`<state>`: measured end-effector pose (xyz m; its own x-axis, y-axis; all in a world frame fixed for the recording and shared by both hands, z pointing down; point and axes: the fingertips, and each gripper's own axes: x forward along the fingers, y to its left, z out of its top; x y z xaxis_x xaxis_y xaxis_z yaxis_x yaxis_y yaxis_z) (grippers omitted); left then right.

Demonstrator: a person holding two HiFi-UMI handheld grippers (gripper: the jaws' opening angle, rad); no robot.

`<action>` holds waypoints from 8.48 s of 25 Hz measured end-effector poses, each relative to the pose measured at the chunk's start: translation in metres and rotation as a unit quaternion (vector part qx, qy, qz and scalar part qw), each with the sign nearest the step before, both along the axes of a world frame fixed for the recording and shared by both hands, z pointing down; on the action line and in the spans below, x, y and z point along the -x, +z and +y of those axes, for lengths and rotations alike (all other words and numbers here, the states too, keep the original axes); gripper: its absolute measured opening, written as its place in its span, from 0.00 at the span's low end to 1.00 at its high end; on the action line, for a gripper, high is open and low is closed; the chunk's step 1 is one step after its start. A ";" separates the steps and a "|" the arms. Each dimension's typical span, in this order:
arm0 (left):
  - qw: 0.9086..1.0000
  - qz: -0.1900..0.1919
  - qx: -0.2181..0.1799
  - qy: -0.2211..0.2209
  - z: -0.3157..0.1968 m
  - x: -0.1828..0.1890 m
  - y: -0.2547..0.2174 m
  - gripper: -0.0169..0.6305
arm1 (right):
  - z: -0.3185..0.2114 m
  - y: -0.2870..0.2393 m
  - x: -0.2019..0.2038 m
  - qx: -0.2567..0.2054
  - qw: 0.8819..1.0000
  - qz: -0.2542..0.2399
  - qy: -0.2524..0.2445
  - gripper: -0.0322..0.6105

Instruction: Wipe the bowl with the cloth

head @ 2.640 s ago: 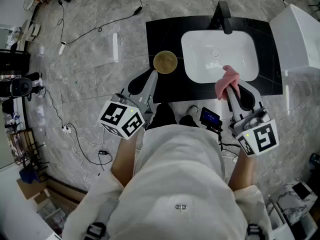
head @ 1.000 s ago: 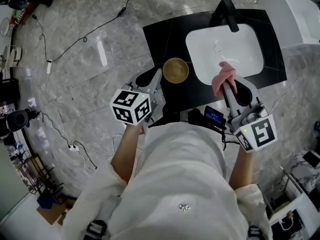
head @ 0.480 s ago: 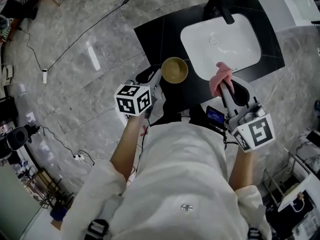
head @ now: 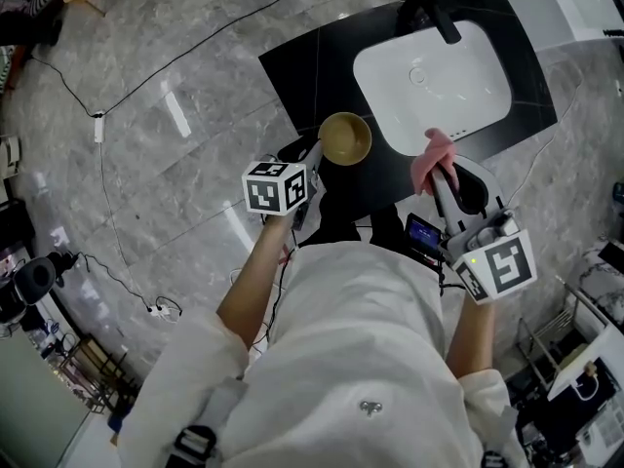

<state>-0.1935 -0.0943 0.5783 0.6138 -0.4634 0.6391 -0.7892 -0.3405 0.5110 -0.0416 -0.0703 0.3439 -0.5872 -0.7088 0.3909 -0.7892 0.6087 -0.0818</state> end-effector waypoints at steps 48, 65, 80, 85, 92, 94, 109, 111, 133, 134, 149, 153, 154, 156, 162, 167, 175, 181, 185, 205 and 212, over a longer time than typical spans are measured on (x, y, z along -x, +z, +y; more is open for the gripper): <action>0.996 0.039 -0.024 -0.081 -0.008 -0.059 -0.071 0.07 | 0.017 -0.012 -0.040 -0.028 0.999 -0.021 -0.033 0.07; 0.980 -0.005 -0.172 -0.105 0.015 -0.122 -0.198 0.07 | 0.033 -0.042 -0.056 -0.072 0.987 -0.055 -0.130 0.07; 0.974 -0.005 -0.208 -0.088 0.056 -0.180 -0.229 0.07 | 0.033 -0.014 -0.093 -0.071 0.993 0.026 -0.095 0.07; 0.975 -0.013 -0.210 -0.067 0.062 -0.198 -0.225 0.07 | 0.030 -0.001 -0.106 -0.082 0.991 0.070 -0.080 0.07; 0.974 -0.036 -0.222 -0.028 0.065 -0.223 -0.224 0.07 | 0.027 0.010 -0.117 -0.088 0.986 0.116 -0.084 0.07; 0.972 -0.043 -0.229 -0.017 0.065 -0.231 -0.224 0.07 | 0.026 0.011 -0.119 -0.091 0.984 0.127 -0.084 0.07; 0.969 -0.045 -0.241 0.021 0.065 -0.259 -0.227 0.07 | 0.021 0.021 -0.119 -0.088 0.973 0.188 -0.096 0.07; 0.970 -0.040 -0.238 0.022 0.066 -0.259 -0.227 0.07 | 0.024 0.021 -0.116 -0.089 0.974 0.181 -0.107 0.07; 0.974 -0.012 -0.228 0.010 0.065 -0.255 -0.230 0.08 | 0.064 0.052 -0.089 -0.104 0.925 0.265 -0.253 0.07; 0.974 -0.012 -0.227 0.009 0.065 -0.254 -0.229 0.08 | 0.066 0.055 -0.089 -0.105 0.920 0.274 -0.259 0.07; 0.975 -0.001 -0.220 -0.005 0.065 -0.247 -0.228 0.08 | 0.066 0.069 -0.109 -0.111 0.887 0.355 -0.273 0.07; 0.976 -0.002 -0.218 -0.009 0.064 -0.244 -0.227 0.08 | 0.061 0.069 -0.114 -0.123 0.876 0.381 -0.268 0.07; 0.976 -0.002 -0.218 -0.010 0.064 -0.243 -0.227 0.08 | 0.060 0.068 -0.116 -0.128 0.873 0.388 -0.267 0.07; 0.976 -0.002 -0.218 -0.010 0.065 -0.243 -0.227 0.08 | 0.057 0.066 -0.119 -0.140 0.865 0.404 -0.263 0.07; 0.975 -0.004 -0.221 -0.017 0.065 -0.240 -0.231 0.08 | 0.041 0.048 -0.124 -0.198 0.842 0.440 -0.241 0.07; 0.974 -0.006 -0.225 -0.024 0.065 -0.237 -0.233 0.07 | 0.034 0.027 -0.123 -0.238 0.835 0.441 -0.228 0.07; 0.973 -0.006 -0.230 -0.027 0.068 -0.235 -0.237 0.07 | 0.034 0.018 -0.119 -0.256 0.833 0.438 -0.224 0.07; 0.971 0.001 -0.237 -0.027 0.068 -0.235 -0.243 0.07 | 0.038 0.025 -0.119 -0.240 0.836 0.438 -0.228 0.07; 0.971 0.000 -0.238 -0.024 0.068 -0.238 -0.243 0.07 | 0.041 0.033 -0.120 -0.227 0.832 0.445 -0.242 0.07; 0.971 0.011 -0.236 -0.030 0.062 -0.237 -0.245 0.08 | 0.058 0.048 -0.097 -0.214 0.814 0.429 -0.328 0.07; 0.971 0.015 -0.236 -0.025 0.064 -0.241 -0.245 0.08 | 0.051 0.037 -0.089 -0.240 0.821 0.423 -0.299 0.07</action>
<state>0.0479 -0.0307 0.3334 0.5980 -0.7301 0.3305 -0.7980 -0.5041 0.3302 0.0473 -0.0196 0.3804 -0.5490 -0.5842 0.5978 0.0121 0.7095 0.7046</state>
